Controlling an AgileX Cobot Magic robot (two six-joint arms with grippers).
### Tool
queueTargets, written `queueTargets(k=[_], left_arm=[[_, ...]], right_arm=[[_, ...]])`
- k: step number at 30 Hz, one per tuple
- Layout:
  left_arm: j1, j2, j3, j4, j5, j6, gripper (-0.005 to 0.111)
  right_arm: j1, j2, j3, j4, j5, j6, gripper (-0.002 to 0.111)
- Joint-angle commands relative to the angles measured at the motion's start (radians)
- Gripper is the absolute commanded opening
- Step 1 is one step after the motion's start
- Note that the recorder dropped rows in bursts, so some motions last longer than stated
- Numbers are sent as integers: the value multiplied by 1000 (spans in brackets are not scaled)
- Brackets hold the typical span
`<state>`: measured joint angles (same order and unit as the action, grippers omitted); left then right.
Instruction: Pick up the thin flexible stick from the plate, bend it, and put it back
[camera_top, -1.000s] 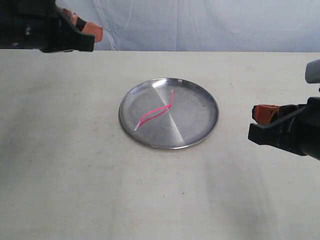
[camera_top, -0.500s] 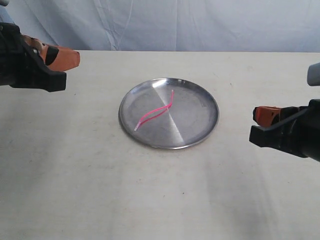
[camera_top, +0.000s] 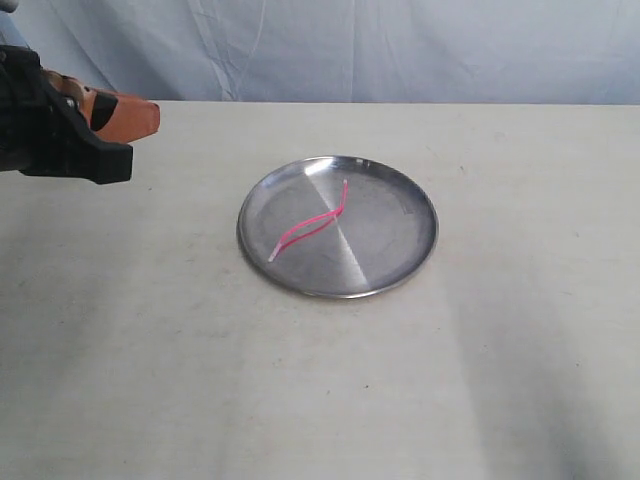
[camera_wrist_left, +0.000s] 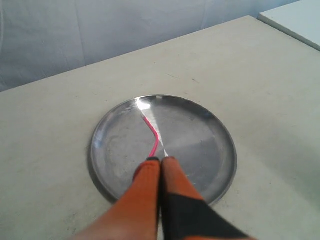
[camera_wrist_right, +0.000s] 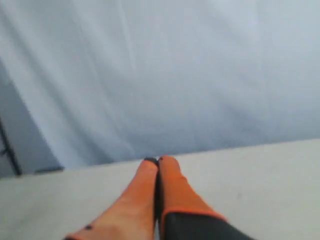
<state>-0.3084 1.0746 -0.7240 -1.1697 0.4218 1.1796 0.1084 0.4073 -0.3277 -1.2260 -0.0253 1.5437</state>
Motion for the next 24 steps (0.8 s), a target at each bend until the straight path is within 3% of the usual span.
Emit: queueTargets(k=[1,9,11,13,24], left_arm=[[-3,-10,4,0,-5,-6,0],[-3,-10,4,0,-5,-6,0],[-3,-10,4,0,-5,-6,0],[-3,-10,4,0,-5,-6,0],[-3,-10,4,0,-5,-6,0]], right_arm=[[-137,-169,23,42,-6,-2,0],[-136,-292,71,-83,18,-2,0],[-136,-282,88,-253,-18,101,0],[-138,-280,94,-518,-85,349,0],[-171,-310,97,-518,-230,538,0]])
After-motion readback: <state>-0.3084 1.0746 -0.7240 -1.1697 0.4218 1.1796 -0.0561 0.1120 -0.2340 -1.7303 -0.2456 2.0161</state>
